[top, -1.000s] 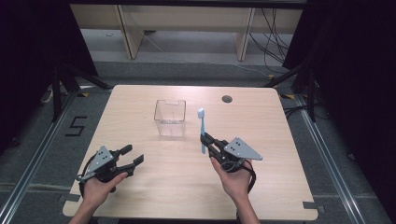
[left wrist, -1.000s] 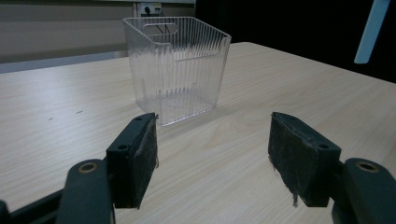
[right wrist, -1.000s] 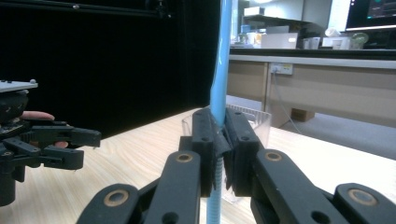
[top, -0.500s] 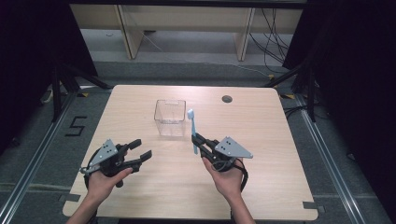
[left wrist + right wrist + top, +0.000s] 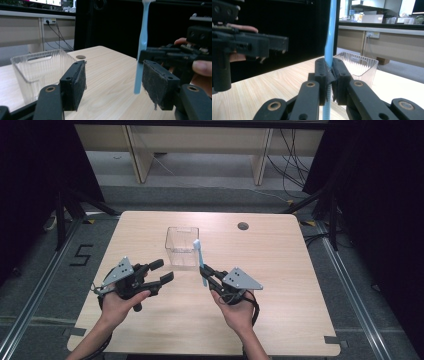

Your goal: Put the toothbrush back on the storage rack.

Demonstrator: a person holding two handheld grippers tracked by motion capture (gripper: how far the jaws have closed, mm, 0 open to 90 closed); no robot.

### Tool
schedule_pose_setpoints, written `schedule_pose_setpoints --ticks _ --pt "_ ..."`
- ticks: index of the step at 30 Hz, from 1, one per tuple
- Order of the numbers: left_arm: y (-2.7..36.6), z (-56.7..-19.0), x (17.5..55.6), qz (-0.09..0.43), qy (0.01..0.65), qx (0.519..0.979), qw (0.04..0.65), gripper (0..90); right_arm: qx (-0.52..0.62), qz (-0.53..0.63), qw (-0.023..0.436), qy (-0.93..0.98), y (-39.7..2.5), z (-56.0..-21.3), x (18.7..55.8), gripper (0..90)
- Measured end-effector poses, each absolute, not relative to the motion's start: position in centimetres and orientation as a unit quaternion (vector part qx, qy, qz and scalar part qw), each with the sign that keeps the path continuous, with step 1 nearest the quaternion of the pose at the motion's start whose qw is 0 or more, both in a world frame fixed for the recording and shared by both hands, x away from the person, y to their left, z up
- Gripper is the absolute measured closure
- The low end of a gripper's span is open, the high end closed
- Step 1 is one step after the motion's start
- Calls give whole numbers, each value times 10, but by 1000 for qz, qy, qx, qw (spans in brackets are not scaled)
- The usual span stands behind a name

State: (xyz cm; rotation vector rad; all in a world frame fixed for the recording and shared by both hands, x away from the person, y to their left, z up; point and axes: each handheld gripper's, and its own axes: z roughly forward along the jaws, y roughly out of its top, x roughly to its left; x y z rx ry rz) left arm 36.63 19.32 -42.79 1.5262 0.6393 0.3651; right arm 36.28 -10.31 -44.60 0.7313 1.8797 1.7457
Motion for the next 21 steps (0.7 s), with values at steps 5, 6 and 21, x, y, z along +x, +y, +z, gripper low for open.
schedule_pose_setpoints --ticks 5,6,21 --pt "183 -419 370 150 273 678 666 375 262 631 229 693 -97 -448 363 839" --pt "183 -419 370 150 273 678 666 378 267 637 221 688 -95 -448 363 839" --pt "155 -401 380 118 254 685 672 476 266 634 221 692 -88 -451 363 839"
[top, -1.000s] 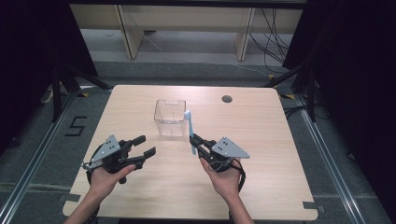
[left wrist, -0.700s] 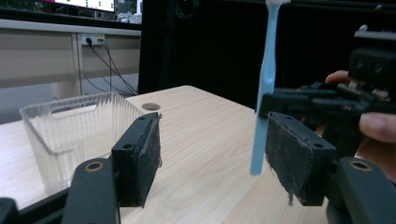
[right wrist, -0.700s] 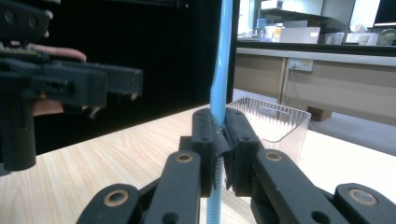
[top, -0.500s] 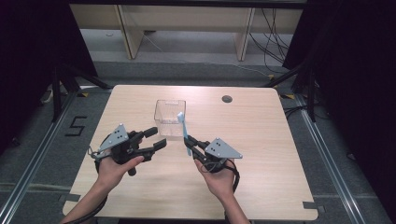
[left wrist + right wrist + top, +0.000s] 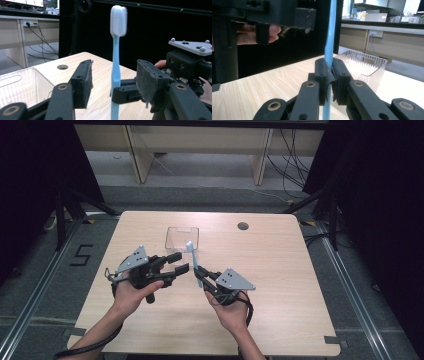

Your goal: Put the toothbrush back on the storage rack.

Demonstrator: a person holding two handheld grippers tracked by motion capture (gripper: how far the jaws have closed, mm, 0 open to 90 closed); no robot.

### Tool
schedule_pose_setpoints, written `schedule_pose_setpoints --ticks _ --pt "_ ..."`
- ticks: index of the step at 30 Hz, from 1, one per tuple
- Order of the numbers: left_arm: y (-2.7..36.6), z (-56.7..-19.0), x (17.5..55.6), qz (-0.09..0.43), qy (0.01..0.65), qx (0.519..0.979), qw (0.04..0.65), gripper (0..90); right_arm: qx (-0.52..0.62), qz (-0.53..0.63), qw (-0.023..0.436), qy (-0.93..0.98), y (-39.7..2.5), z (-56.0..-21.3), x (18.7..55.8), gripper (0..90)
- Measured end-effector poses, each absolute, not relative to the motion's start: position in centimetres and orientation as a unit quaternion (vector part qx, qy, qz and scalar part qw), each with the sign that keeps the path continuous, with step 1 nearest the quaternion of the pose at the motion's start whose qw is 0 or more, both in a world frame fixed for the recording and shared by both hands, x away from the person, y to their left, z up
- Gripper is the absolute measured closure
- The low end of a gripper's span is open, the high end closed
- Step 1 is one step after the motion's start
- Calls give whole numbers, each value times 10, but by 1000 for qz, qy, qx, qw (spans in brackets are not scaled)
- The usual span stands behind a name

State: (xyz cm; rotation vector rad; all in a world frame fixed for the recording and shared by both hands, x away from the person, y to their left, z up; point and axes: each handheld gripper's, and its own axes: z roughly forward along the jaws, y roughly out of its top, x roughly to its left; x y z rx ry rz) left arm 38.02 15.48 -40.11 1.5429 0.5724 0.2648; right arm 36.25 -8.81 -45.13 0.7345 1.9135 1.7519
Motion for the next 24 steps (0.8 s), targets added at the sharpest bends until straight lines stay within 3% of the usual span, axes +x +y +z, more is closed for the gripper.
schedule_pose_setpoints --ticks 24 --pt "129 -405 390 123 257 693 662 643 257 634 244 687 -84 -452 362 838"
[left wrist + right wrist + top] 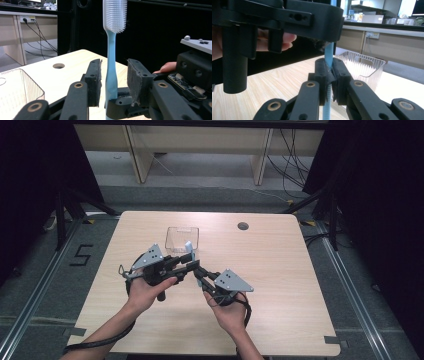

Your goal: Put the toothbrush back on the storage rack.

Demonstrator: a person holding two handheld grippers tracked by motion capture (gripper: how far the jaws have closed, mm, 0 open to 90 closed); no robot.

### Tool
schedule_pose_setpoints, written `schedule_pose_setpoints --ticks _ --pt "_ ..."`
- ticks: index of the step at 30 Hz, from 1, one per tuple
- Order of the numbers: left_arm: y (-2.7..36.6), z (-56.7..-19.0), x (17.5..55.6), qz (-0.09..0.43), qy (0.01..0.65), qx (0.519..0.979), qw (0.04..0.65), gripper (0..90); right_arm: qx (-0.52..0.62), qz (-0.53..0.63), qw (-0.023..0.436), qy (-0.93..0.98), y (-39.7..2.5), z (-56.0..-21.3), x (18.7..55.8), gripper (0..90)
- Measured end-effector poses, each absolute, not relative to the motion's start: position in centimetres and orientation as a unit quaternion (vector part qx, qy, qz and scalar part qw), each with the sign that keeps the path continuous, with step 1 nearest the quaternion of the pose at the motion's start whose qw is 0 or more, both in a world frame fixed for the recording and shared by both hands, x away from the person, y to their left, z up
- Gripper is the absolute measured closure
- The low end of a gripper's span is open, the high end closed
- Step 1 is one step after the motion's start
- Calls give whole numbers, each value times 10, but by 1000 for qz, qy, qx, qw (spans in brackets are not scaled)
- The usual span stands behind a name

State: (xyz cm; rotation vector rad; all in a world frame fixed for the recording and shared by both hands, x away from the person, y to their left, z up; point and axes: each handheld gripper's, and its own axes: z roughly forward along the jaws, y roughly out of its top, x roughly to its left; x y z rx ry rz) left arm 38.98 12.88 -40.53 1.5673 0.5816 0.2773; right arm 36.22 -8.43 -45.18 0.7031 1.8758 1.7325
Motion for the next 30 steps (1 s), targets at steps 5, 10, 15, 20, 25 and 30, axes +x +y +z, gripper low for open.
schedule_pose_setpoints --ticks 5,10,15,20,25,30 --pt "126 -405 389 134 250 695 660 724 260 634 248 685 -84 -451 361 838" --pt "124 -404 389 142 249 697 657 743 262 635 256 680 -84 -451 361 839" --pt "122 -405 389 145 249 698 655 742 264 635 250 681 -84 -450 361 839" --pt "121 -407 389 152 251 701 650 775 276 626 251 685 -85 -449 358 838" --pt "120 -406 388 151 250 703 649 785 276 631 246 682 -83 -450 359 835" --pt "121 -405 388 158 244 705 647 786 282 628 239 684 -81 -451 361 724"
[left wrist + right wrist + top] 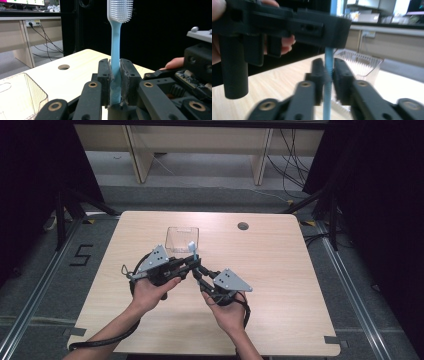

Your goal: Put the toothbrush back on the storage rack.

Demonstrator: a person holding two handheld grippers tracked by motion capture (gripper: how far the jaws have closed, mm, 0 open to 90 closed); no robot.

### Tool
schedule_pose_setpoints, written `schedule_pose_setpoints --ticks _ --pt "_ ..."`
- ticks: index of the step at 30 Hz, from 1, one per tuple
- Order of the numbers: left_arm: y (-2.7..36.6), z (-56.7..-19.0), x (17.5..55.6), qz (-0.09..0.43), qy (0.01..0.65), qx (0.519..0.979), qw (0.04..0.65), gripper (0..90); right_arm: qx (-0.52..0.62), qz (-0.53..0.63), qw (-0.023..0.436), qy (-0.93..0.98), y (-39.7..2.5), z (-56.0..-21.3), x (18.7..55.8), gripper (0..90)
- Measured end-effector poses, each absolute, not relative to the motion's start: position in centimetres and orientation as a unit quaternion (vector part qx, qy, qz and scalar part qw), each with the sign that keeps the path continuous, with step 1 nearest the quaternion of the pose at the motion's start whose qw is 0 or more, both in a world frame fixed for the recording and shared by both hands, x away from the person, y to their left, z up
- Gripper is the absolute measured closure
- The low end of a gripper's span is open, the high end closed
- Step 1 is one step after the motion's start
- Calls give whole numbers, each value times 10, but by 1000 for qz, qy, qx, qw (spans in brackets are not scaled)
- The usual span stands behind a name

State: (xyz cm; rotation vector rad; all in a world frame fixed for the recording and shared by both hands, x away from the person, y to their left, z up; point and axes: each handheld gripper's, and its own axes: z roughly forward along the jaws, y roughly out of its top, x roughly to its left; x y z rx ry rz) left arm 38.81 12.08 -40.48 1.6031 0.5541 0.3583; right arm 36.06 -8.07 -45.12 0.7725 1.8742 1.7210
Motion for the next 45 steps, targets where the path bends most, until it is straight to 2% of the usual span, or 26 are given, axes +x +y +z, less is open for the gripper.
schedule_pose_setpoints --ticks 3,4,6,12,16,19,25,26,29,30,35,39,41,45 --pt "122 -404 388 170 242 704 645 786 287 621 242 688 -81 -451 360 679" --pt "123 -403 389 174 242 704 644 786 282 617 257 688 -83 -451 362 654" --pt "127 -402 390 186 243 702 643 786 285 610 255 694 -84 -451 362 585" --pt "134 -398 392 205 247 694 644 786 295 601 246 701 -93 -453 357 507" --pt "143 -396 394 222 249 691 642 786 297 587 265 705 -104 -457 354 502" --pt "147 -395 396 226 251 689 641 786 316 578 254 708 -108 -460 349 496" --pt "158 -393 401 240 258 683 640 786 325 563 264 713 -129 -468 345 487" --pt "161 -392 402 243 261 681 640 786 325 555 278 714 -136 -470 344 488" --pt "165 -390 403 247 265 679 639 786 339 550 269 714 -140 -472 341 488" --pt "166 -389 404 250 267 676 640 786 333 550 283 712 -143 -473 342 488" --pt "174 -386 410 267 266 673 636 787 347 546 287 707 -156 -480 338 491" --pt "178 -385 413 273 269 668 638 787 351 534 308 705 -166 -486 334 497" --pt "180 -385 415 276 271 667 637 787 358 534 297 706 -168 -488 331 497" --pt "185 -382 419 283 273 664 636 787 361 540 306 696 -172 -495 327 503"
